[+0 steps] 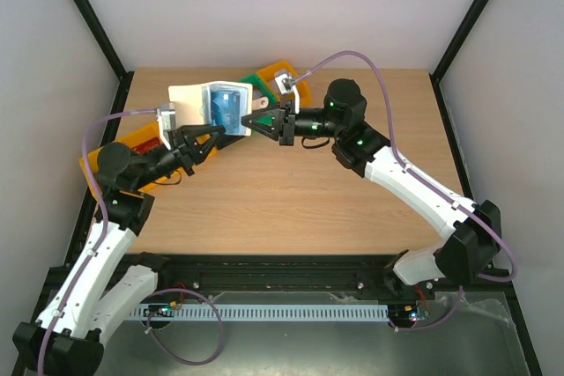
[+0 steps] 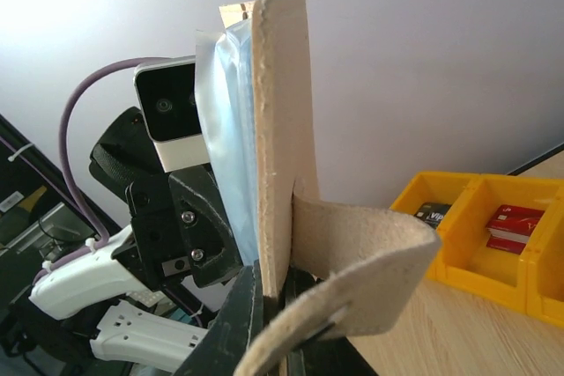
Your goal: Take the credit cards out of the card holder
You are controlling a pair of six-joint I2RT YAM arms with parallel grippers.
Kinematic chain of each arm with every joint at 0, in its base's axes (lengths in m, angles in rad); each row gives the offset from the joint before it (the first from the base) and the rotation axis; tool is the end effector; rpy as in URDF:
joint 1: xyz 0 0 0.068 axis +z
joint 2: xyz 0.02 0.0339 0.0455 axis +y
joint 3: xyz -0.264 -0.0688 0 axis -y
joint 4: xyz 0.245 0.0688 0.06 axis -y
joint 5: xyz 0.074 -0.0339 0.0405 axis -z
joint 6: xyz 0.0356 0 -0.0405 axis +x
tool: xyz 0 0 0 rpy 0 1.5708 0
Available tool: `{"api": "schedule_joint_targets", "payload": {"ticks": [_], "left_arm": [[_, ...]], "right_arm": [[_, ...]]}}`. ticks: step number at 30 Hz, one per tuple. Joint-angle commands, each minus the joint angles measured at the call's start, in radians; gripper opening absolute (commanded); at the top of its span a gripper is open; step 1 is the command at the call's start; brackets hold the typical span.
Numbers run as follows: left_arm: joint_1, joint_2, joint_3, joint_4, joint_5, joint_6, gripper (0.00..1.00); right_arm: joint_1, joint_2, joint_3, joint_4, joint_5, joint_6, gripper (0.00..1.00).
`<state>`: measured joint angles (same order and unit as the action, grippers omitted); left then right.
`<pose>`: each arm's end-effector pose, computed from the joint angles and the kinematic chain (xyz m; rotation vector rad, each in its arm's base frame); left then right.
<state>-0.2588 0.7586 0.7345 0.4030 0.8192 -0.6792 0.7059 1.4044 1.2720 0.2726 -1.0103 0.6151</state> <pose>0.1539 -0.0677 0.3855 0.5031 1.3399 -1.2702 0.2233 0.2299 0.4140 -1.0242 1.4584 1.7181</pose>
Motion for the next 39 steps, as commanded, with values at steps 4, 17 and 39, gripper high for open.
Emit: {"api": "schedule_joint_targets", "payload": {"ticks": [4,17,39], "left_arm": [[0.038,-0.027,0.037,-0.08,0.001,0.057,0.02],[0.136,-0.041,0.077,-0.297,-0.264,0.238,0.02],[0.199,0.082,0.205,-0.862,0.162,0.783,0.02]], "right_arm": [[-0.08,-0.045,-0.033,-0.004,0.027,-0.003,0.02],[-0.26,-0.064,-0.264,-0.304,0.059,-0.1,0.02],[-0.264,0.198,-0.086,-0.978,0.758,-0.263,0.99]]}}
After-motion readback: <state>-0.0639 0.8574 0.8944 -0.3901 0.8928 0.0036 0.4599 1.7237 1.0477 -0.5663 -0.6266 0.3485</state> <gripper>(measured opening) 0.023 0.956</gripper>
